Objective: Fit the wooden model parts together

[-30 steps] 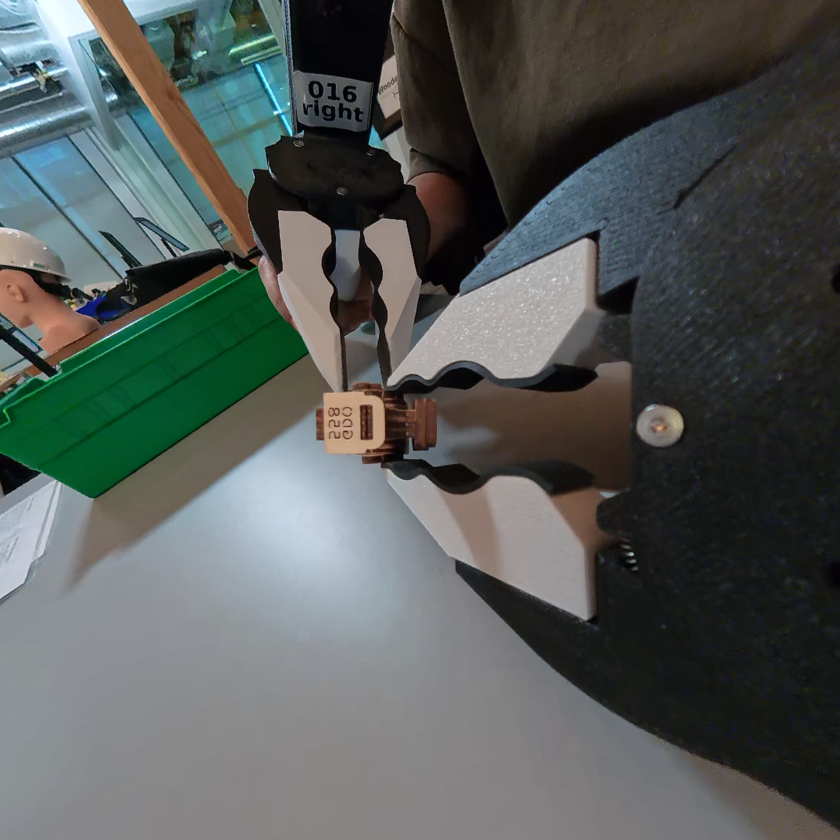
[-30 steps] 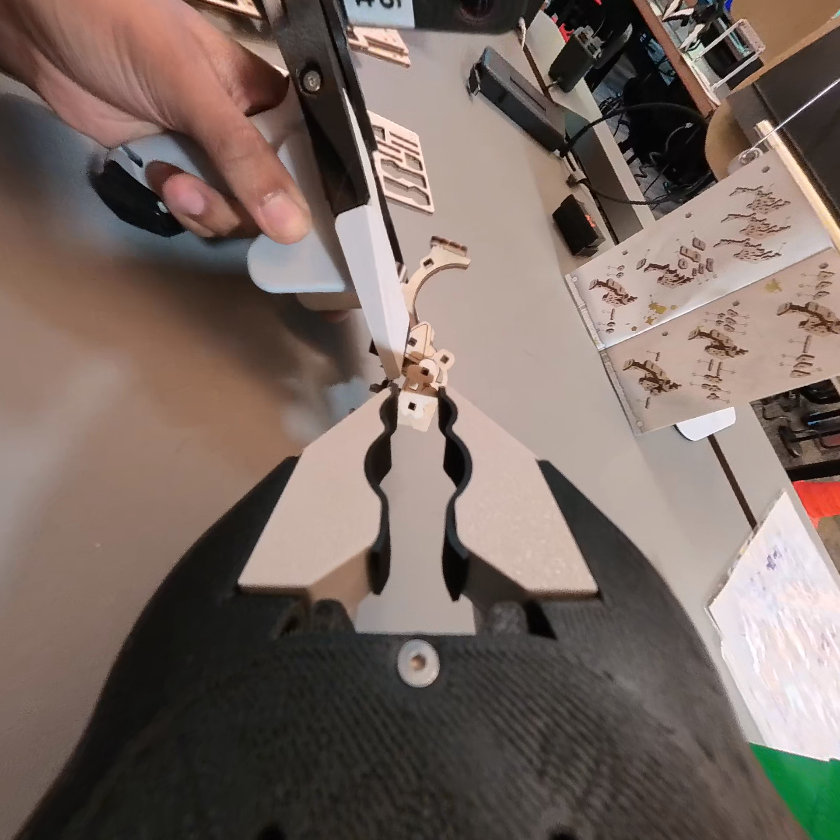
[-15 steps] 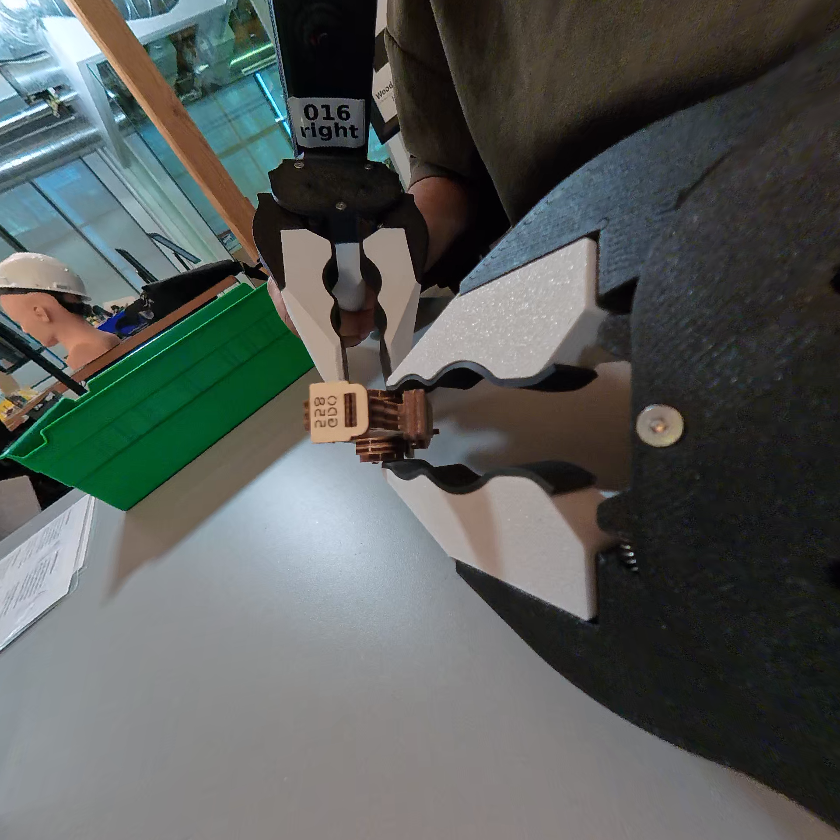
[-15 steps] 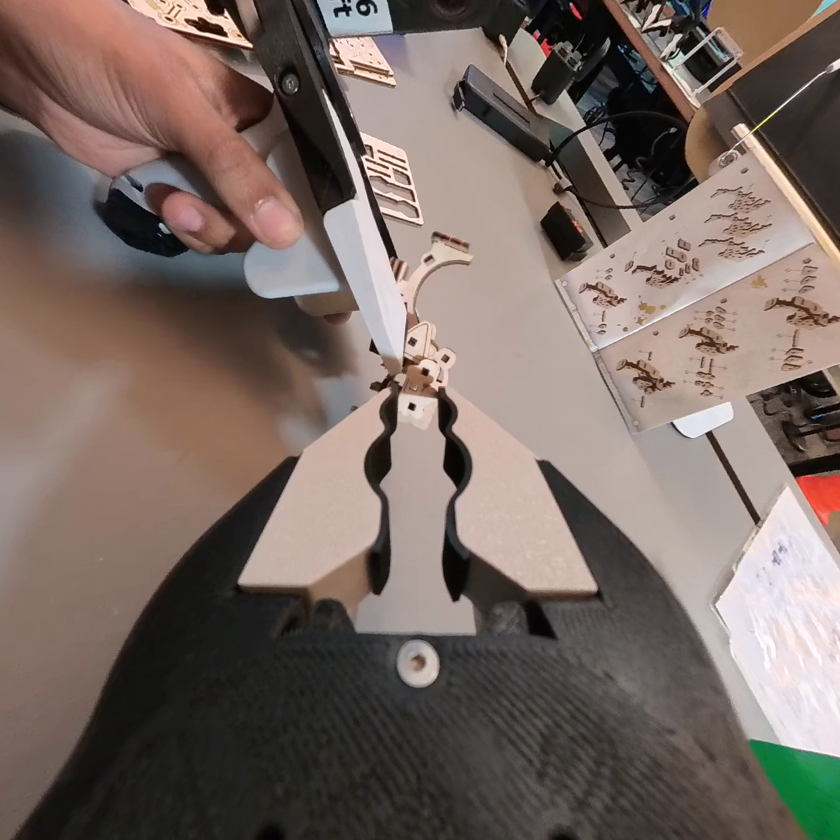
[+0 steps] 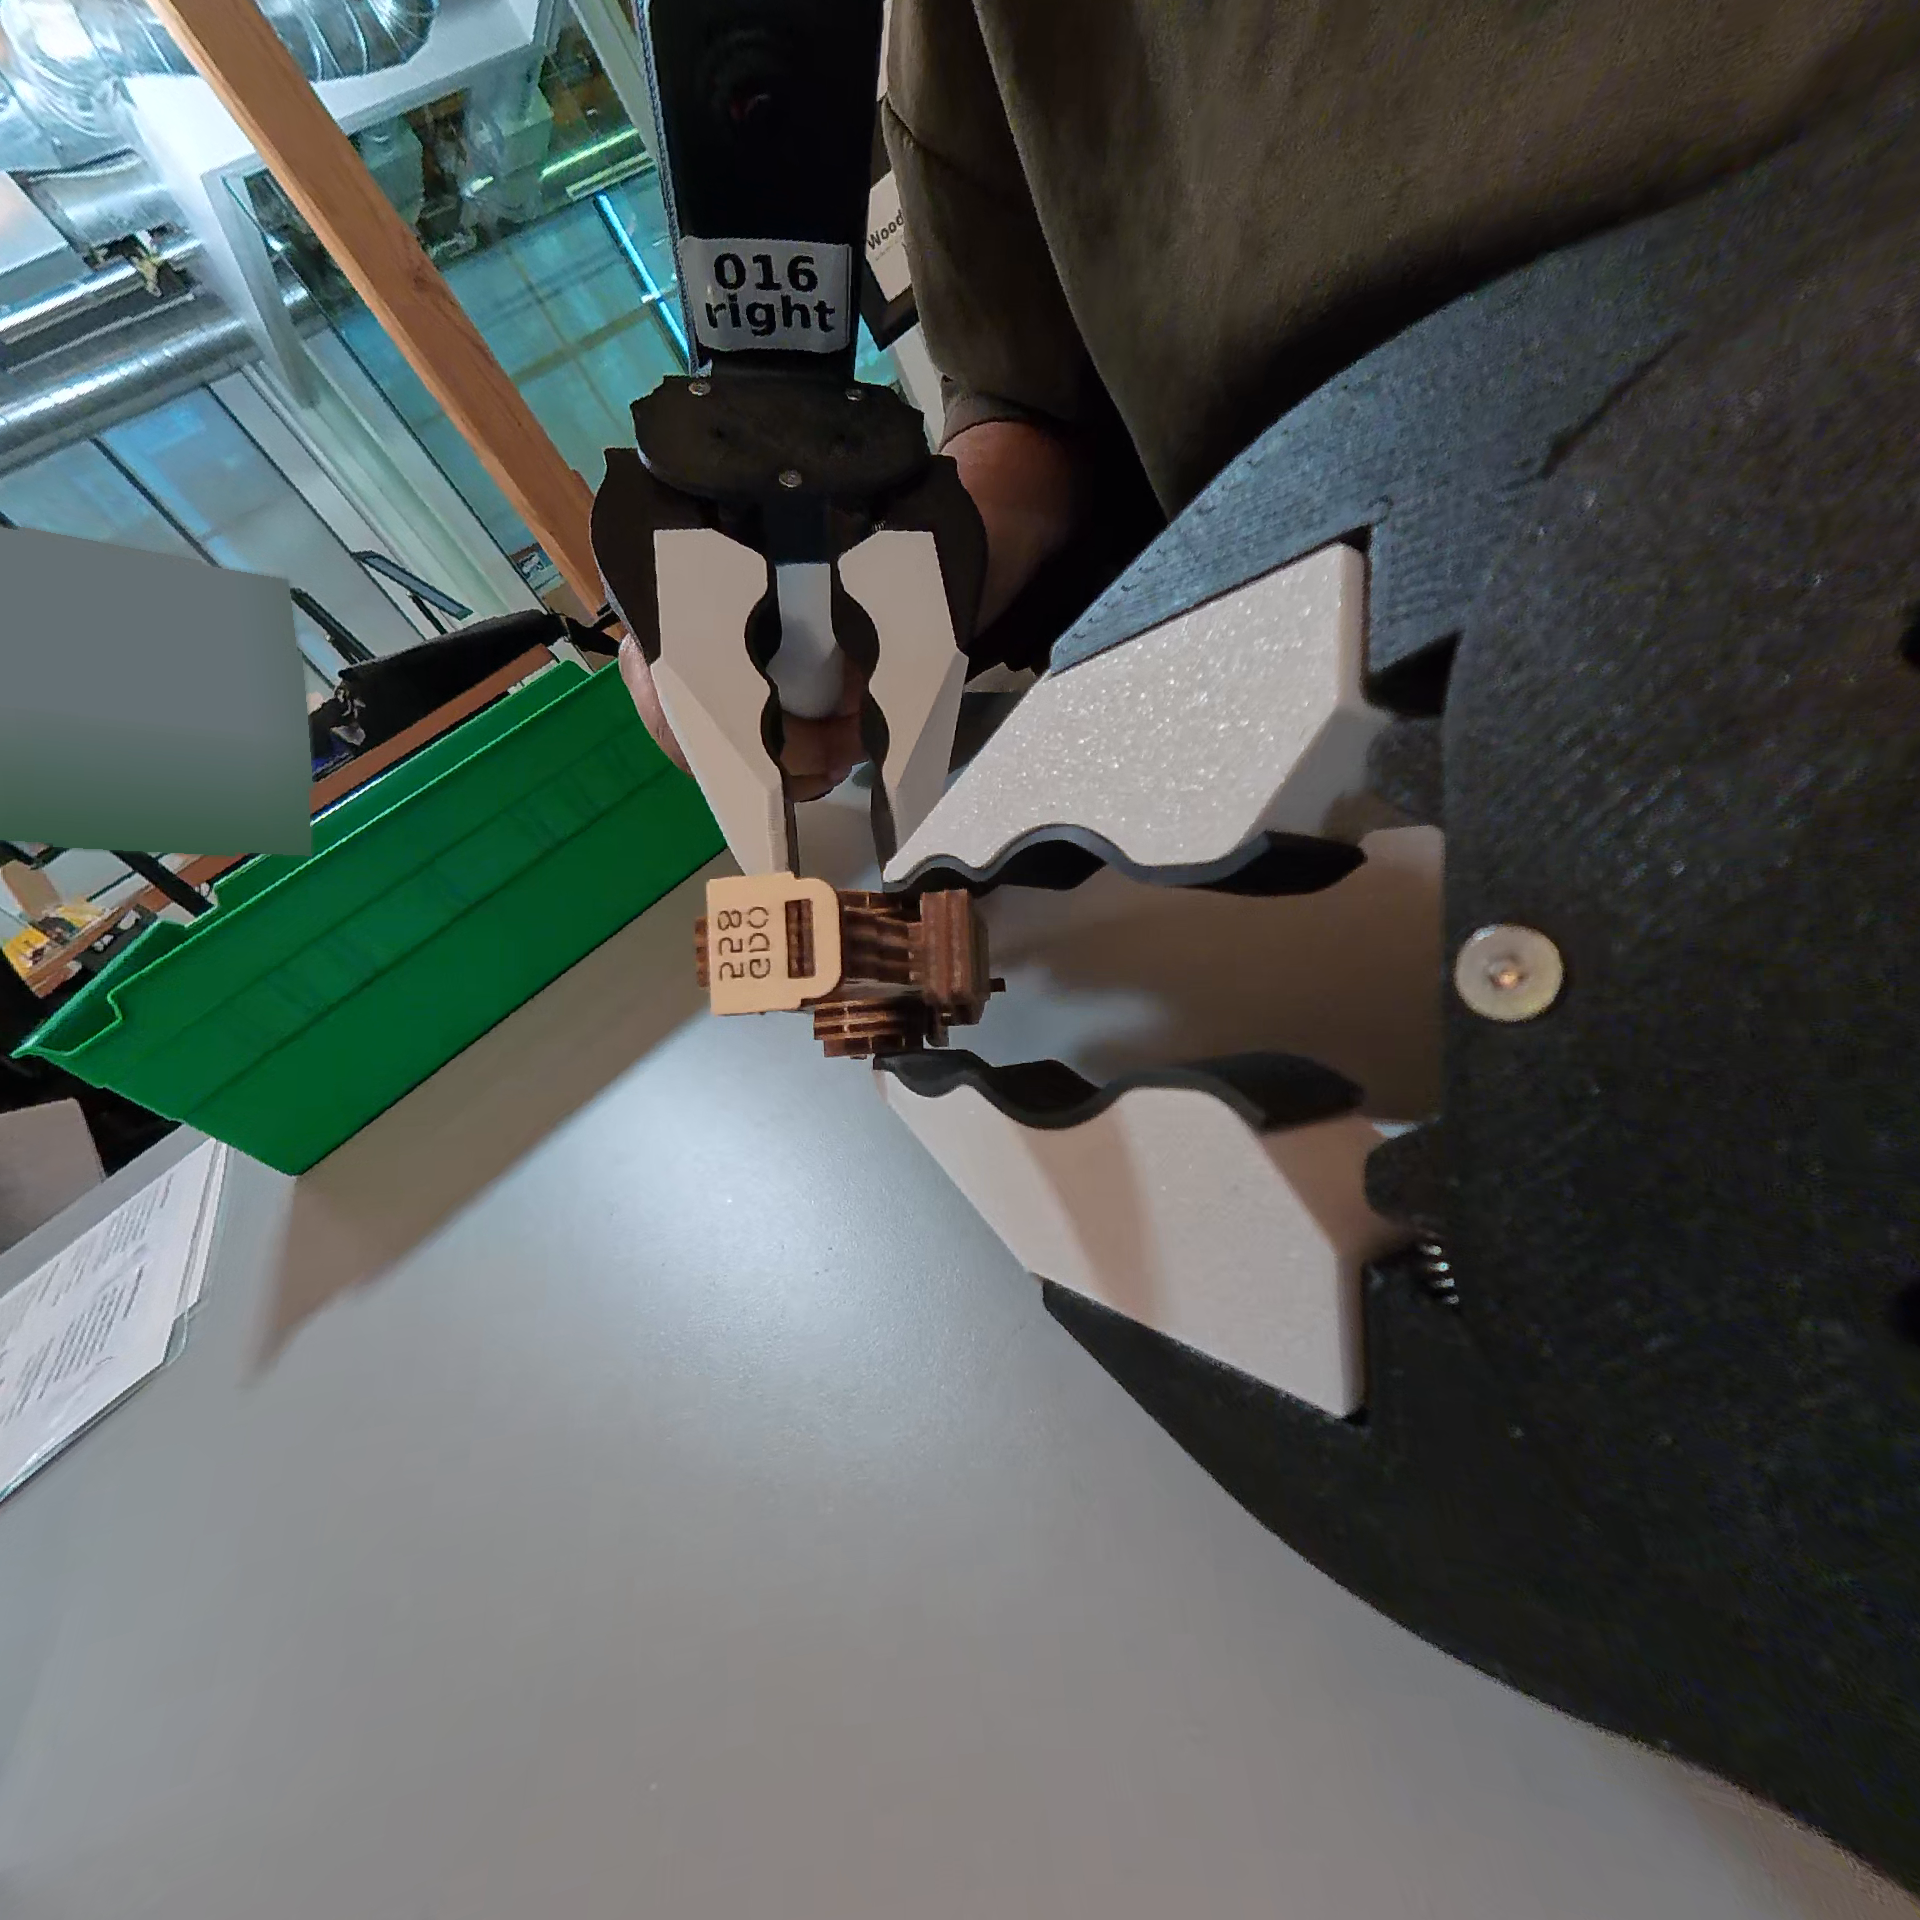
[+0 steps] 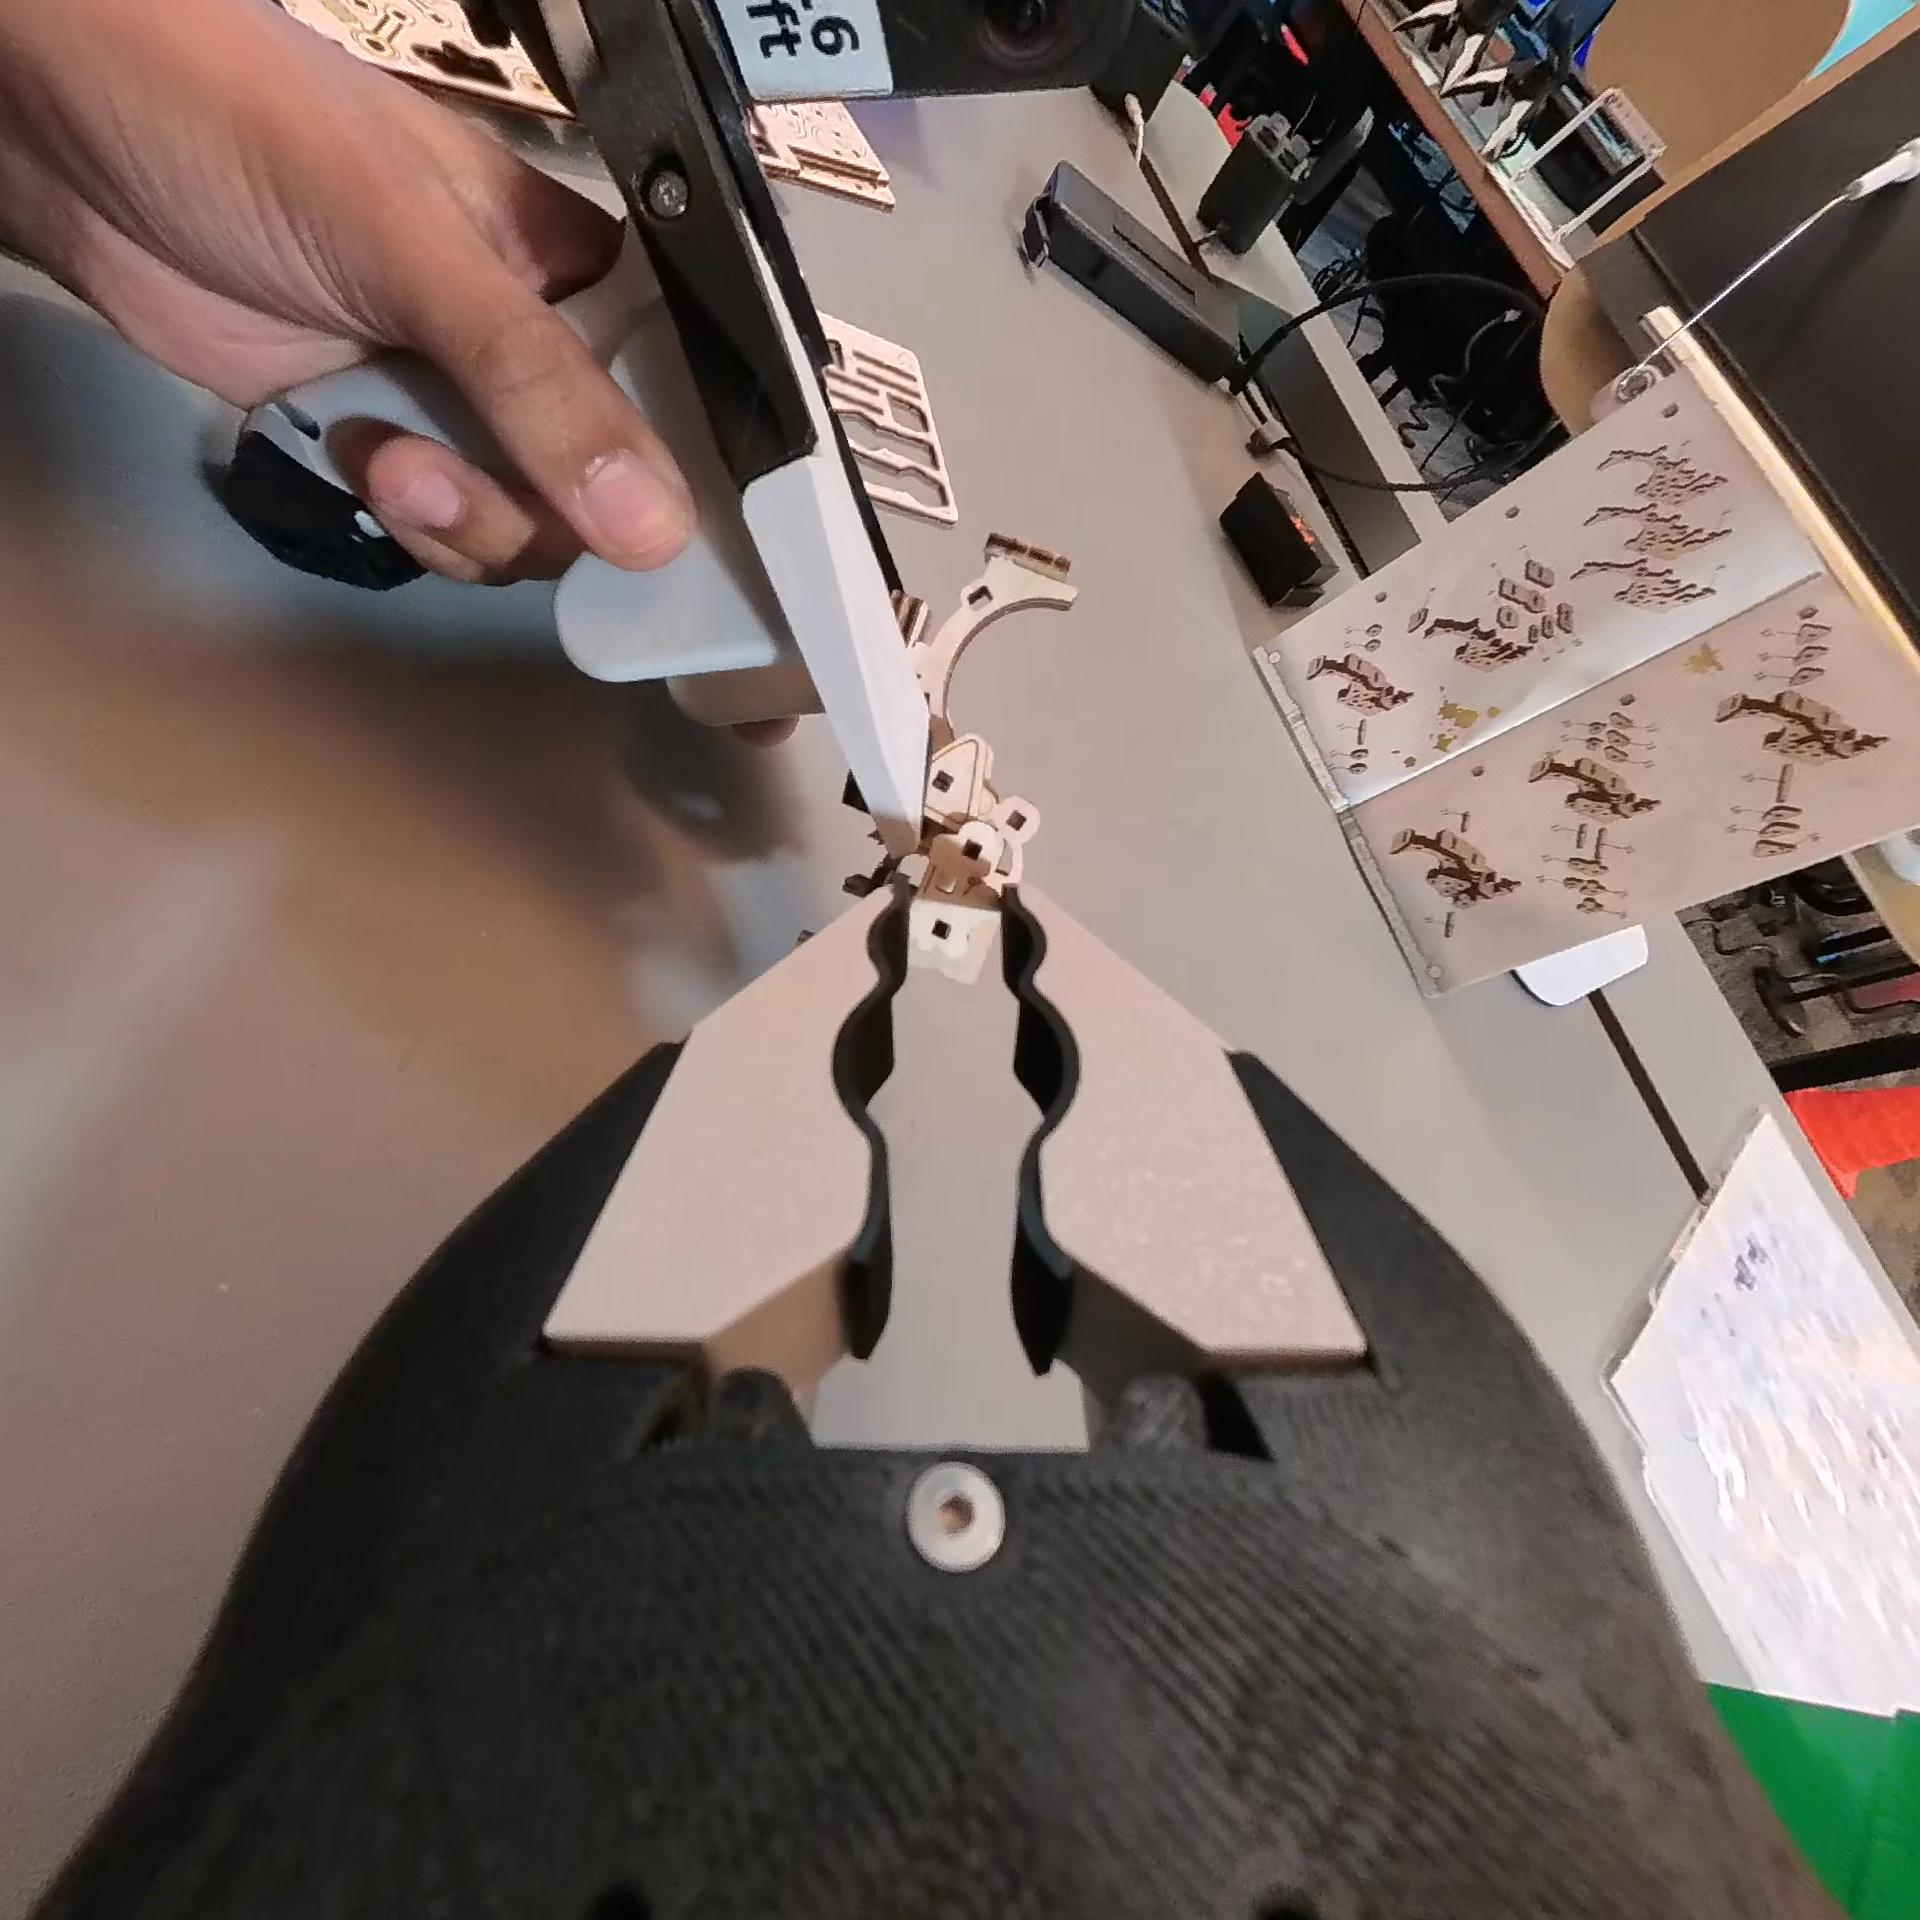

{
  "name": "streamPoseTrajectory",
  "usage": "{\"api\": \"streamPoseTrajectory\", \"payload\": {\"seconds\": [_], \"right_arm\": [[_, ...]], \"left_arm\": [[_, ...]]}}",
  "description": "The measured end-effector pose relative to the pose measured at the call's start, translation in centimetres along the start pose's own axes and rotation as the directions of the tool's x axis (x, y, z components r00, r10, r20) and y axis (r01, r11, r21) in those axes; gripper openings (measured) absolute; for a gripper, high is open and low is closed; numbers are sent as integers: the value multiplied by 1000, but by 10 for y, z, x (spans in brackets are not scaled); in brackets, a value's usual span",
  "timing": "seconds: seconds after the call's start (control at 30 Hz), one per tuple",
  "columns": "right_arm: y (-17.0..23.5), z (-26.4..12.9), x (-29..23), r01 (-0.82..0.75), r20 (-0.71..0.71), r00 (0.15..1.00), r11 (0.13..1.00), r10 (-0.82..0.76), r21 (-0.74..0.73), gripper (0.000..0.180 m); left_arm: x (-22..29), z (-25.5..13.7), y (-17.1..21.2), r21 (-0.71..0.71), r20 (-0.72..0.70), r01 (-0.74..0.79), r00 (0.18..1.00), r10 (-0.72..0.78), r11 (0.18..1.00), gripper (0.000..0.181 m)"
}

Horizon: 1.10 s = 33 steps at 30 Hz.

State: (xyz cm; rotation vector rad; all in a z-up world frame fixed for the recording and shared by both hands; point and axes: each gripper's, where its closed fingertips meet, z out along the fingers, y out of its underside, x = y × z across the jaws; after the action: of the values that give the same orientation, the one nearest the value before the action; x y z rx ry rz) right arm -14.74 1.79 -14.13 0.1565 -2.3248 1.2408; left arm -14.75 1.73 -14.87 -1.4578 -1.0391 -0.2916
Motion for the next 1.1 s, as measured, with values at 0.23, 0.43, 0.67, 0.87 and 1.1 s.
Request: {"api": "streamPoseTrajectory", "payload": {"seconds": [0.23,0.43,0.67,0.87,1.1], "right_arm": [[-7,-5,1,-3,-1,1000,999,3,52,16],[6,-10,20,-135,-7,991,990,135,50,16],[73,5,25,-343,12,935,912,355,-225,16],[86,8,22,-379,16,917,882,399,-279,17],[52,2,31,-433,38,898,895,439,-105,36]], "left_arm": [[-1,-1,-2,16,-7,31,999,-31,999,25],[-5,-6,-9,53,14,21,1000,-21,998,25],[5,-10,-16,90,-25,-24,999,26,996,25],[12,-11,-19,104,-47,-66,996,72,992,25],[14,-12,-20,109,-52,-94,994,100,990,25]]}}
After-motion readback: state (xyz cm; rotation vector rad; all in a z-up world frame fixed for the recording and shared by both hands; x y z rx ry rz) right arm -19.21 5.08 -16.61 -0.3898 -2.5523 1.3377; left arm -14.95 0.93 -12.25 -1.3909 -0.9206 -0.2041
